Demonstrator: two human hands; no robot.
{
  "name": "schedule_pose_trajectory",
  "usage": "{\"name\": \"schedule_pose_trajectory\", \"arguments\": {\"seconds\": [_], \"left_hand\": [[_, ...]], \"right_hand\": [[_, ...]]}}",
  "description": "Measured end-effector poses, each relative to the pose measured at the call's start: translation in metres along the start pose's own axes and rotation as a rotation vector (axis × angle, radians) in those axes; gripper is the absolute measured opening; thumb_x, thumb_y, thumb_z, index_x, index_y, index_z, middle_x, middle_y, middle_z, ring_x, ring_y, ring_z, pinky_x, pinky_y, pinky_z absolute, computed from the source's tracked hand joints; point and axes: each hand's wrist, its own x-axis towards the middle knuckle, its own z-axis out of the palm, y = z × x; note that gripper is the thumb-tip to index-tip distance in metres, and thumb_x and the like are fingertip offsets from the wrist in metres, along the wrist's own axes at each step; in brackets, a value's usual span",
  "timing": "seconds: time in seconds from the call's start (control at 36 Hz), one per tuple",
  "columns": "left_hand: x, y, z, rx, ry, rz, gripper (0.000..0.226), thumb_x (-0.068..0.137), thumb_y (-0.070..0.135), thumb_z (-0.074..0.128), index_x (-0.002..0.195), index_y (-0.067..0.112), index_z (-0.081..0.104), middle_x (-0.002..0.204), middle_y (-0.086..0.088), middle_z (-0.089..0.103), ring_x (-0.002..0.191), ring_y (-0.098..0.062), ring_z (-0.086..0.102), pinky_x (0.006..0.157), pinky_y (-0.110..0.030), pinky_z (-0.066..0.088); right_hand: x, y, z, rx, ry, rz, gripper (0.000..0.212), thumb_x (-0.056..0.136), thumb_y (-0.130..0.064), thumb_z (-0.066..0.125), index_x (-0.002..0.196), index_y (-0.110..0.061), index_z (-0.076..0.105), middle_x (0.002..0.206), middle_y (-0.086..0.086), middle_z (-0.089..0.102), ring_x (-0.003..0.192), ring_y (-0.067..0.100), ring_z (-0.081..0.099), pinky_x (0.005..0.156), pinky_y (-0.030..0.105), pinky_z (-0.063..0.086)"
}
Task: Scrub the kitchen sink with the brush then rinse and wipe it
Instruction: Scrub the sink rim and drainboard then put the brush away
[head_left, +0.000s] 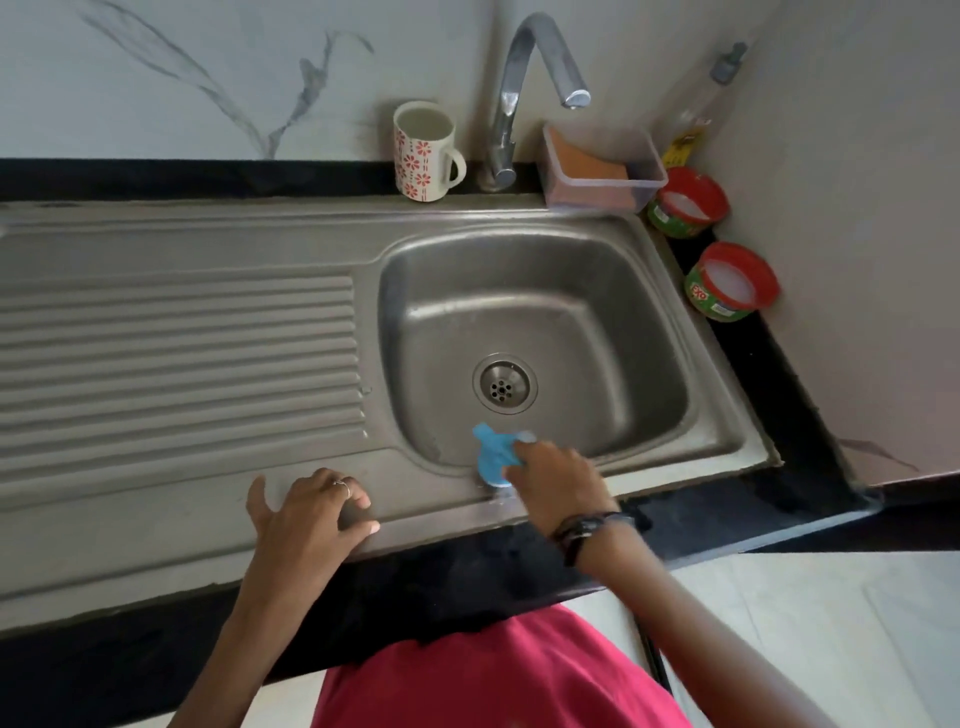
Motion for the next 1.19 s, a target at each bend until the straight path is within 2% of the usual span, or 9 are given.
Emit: {"name": "schedule_pose_trajectory", "arguments": {"seconds": [0.11,0.25,0.36,0.5,0.64,0.83,0.97,1.06,1.19], "left_hand": [[0.001,-0.001,-0.001,0.035,-0.020,0.022,0.033,0.082,0.046,0.062,0.113,0.033,0.059,0.121,0.017,0.050,0.119,-0.005,0.046,0.107,-0.044,-0.006],[-0.001,-0.011,0.002,-0.013,0.000,0.018,0.045,0.079,0.046,0.066,0.121,0.032,0.057,0.129,0.017,0.048,0.122,-0.007,0.046,0.108,-0.049,-0.008],[-0.004,-0.012,0.005,-0.025,0.003,0.017,0.043,0.079,0.046,0.065,0.120,0.032,0.059,0.132,0.016,0.046,0.124,-0.005,0.045,0.108,-0.050,-0.008],[-0.004,-0.008,0.000,0.015,-0.024,0.001,0.047,0.082,0.050,0.060,0.126,0.034,0.051,0.133,0.019,0.042,0.125,-0.004,0.041,0.110,-0.051,-0.007],[-0.002,-0.004,-0.003,0.035,-0.042,-0.073,0.078,0.081,0.054,0.059,0.145,0.028,0.022,0.140,0.014,0.039,0.130,-0.007,0.037,0.111,-0.052,-0.004],[0.000,-0.002,-0.005,0.044,-0.069,-0.077,0.082,0.081,0.054,0.059,0.147,0.029,0.016,0.141,0.013,0.037,0.131,-0.009,0.037,0.111,-0.052,-0.002],[0.002,0.000,-0.008,0.093,-0.104,-0.076,0.083,0.082,0.054,0.057,0.147,0.030,0.012,0.140,0.014,0.037,0.132,-0.008,0.036,0.112,-0.053,0.000],[0.003,0.001,-0.011,0.106,-0.118,-0.072,0.085,0.082,0.054,0.058,0.148,0.028,0.011,0.142,0.013,0.035,0.133,-0.009,0.034,0.111,-0.054,0.000],[0.004,0.001,-0.012,0.095,-0.133,-0.076,0.088,0.082,0.053,0.059,0.148,0.026,0.009,0.143,0.011,0.036,0.134,-0.012,0.033,0.110,-0.055,-0.002]], "right_hand": [[0.003,-0.033,0.010,-0.011,0.000,-0.097,0.032,0.095,-0.018,0.039,0.125,-0.019,0.048,0.114,0.012,0.061,0.105,0.032,0.058,0.080,0.035,0.046],[0.004,0.018,-0.012,0.023,-0.042,-0.003,0.036,0.096,-0.026,0.040,0.131,-0.022,0.050,0.120,0.015,0.060,0.111,0.035,0.056,0.086,0.036,0.043],[-0.004,0.041,-0.026,0.087,-0.010,0.062,0.033,0.094,-0.025,0.044,0.125,-0.022,0.056,0.097,0.014,0.060,0.101,0.034,0.059,0.077,0.034,0.042],[0.015,-0.021,0.003,0.093,-0.102,-0.120,0.032,0.095,-0.026,0.042,0.122,-0.017,0.056,0.121,0.013,0.059,0.109,0.034,0.056,0.086,0.035,0.044],[0.033,-0.047,0.007,0.167,-0.081,-0.209,0.031,0.095,-0.025,0.041,0.121,-0.017,0.055,0.108,0.016,0.062,0.100,0.034,0.058,0.075,0.034,0.042],[0.007,0.052,-0.016,0.275,-0.075,-0.165,0.034,0.094,-0.027,0.050,0.128,-0.028,0.055,0.070,-0.011,0.056,0.057,0.003,0.047,0.062,0.025,0.039],[-0.004,0.066,-0.014,0.338,-0.022,-0.142,0.034,0.093,-0.030,0.053,0.126,-0.026,0.057,0.053,-0.009,0.043,0.049,0.008,0.042,0.061,0.028,0.039],[-0.005,0.033,-0.005,0.341,-0.052,-0.219,0.034,0.094,-0.026,0.051,0.127,-0.025,0.056,0.061,-0.006,0.046,0.061,0.014,0.046,0.063,0.026,0.036],[-0.018,-0.015,0.018,0.255,-0.102,-0.283,0.038,0.096,-0.033,0.043,0.133,-0.031,0.047,0.107,0.013,0.063,0.098,0.031,0.057,0.085,0.035,0.043]]}}
